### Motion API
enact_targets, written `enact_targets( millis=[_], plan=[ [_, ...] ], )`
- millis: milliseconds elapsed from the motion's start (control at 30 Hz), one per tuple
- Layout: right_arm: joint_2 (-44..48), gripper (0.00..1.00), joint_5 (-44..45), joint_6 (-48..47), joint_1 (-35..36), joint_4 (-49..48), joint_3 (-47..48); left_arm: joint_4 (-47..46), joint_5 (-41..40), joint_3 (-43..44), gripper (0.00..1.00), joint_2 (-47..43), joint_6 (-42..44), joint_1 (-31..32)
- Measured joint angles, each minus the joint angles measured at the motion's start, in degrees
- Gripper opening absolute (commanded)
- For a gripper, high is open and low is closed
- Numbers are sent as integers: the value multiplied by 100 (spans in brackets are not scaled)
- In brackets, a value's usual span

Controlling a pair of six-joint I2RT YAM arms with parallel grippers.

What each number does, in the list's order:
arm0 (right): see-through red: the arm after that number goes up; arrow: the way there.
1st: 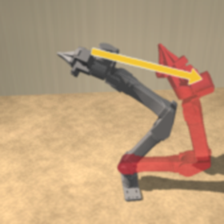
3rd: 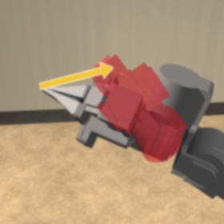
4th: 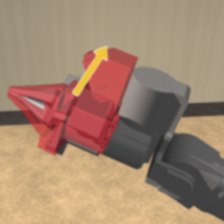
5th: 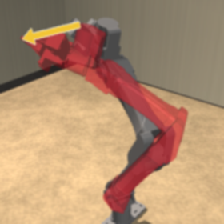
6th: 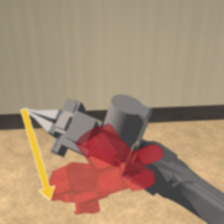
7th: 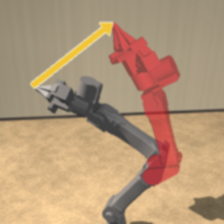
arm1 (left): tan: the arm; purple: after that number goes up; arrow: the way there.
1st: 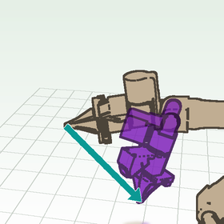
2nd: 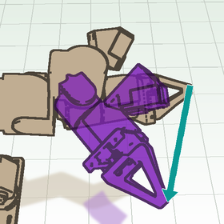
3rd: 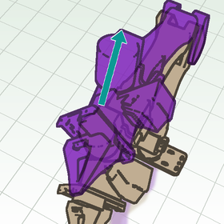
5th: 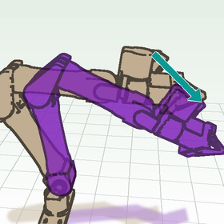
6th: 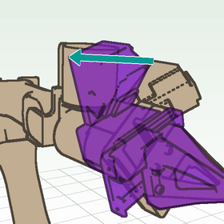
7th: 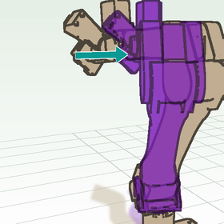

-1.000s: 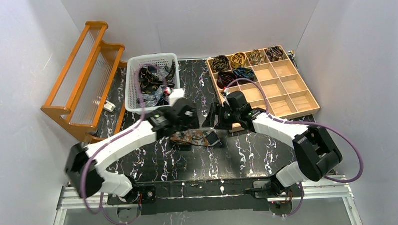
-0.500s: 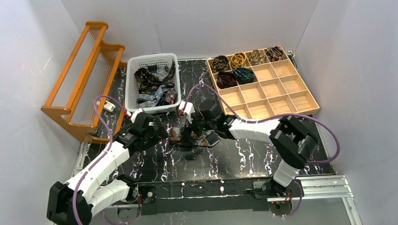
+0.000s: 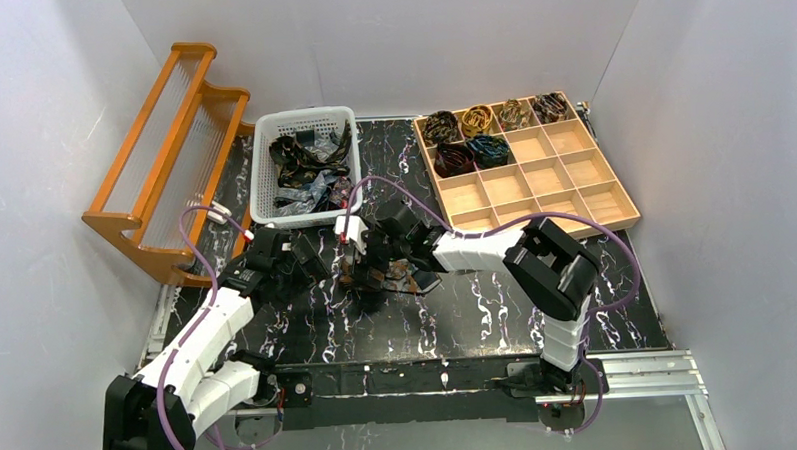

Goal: Roll the ties
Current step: Roll the tie at the center of the board.

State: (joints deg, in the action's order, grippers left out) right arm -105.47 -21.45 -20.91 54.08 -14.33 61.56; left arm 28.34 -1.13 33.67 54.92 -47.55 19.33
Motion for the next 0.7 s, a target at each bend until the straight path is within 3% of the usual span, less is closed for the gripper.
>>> enact_targets(
  millis=[700],
  plan=[
    [-680,99,-138,-98,144,332,332,59,61,24,98,13,289,-26]
  ],
)
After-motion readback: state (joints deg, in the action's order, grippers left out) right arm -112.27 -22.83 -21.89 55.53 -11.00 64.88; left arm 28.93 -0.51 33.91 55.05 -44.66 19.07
